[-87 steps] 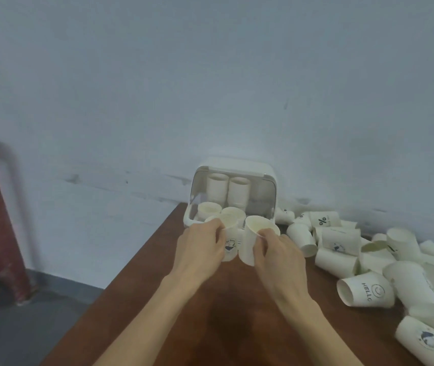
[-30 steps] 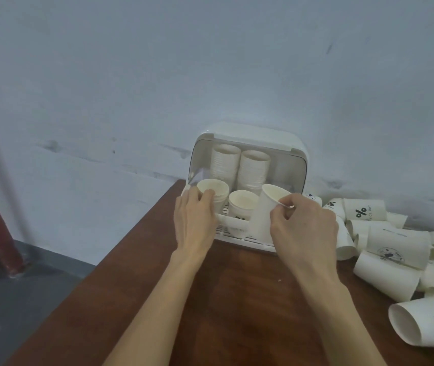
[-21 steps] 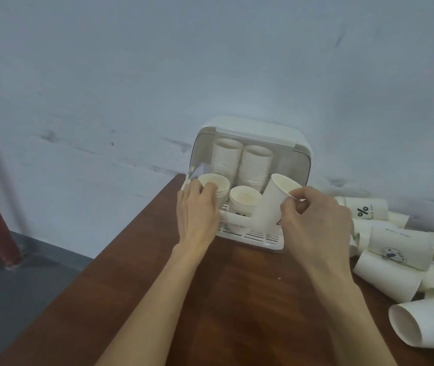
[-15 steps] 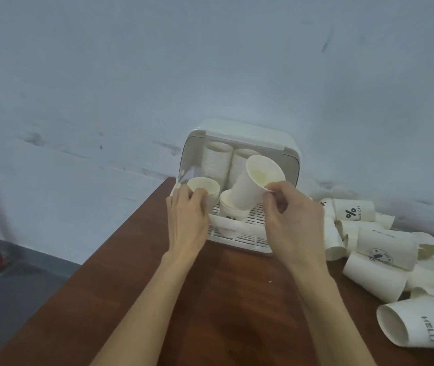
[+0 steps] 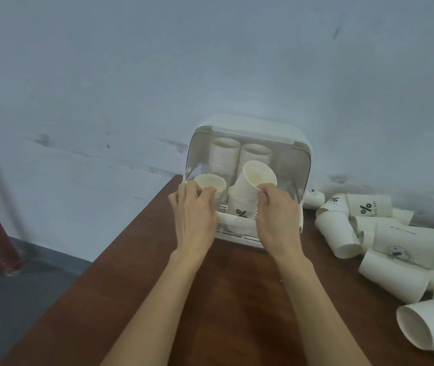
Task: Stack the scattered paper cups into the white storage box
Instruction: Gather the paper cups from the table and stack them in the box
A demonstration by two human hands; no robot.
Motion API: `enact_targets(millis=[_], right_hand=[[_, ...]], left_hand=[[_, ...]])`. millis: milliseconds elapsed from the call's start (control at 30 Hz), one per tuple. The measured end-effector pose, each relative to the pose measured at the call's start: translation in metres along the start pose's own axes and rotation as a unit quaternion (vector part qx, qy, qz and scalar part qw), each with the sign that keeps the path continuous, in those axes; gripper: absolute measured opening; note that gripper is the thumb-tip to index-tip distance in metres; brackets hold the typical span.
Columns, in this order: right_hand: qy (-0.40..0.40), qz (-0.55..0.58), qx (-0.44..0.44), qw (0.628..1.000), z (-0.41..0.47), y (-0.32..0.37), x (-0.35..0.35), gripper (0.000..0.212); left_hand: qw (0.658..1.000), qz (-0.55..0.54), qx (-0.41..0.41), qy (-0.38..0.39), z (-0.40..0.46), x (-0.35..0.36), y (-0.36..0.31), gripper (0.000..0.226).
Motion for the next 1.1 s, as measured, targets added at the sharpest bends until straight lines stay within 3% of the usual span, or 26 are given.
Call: enact_targets(millis=[400, 867, 1100], right_hand=[[0.035, -0.158, -0.045, 0.986, 0.001, -0.005, 0.010, 0.022], [0.031, -0.083, -0.057, 0.994, -0.009, -0.010, 0.023, 0.025], [0.028, -0.049, -0.065, 0.996, -0.010, -0.012, 0.025, 0.036]], left_hand=[[1.000, -0.006, -0.001, 0.024, 0.001, -0.001, 0.000, 0.024], [0.999, -0.008, -0.012, 0.030, 0.002, -0.003, 0.000, 0.023], [0.999, -0.030, -0.019, 0.037, 0.002, -0.005, -0.001, 0.038]])
Point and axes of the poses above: each hand's wrist, its own z-axis towards the middle knuckle, its own x-axis out of the palm, y = z × x, the point moved 2 cm from there along z, towards the middle knuckle, and after that the axes turned 10 degrees about x, right-handed, at the moved point
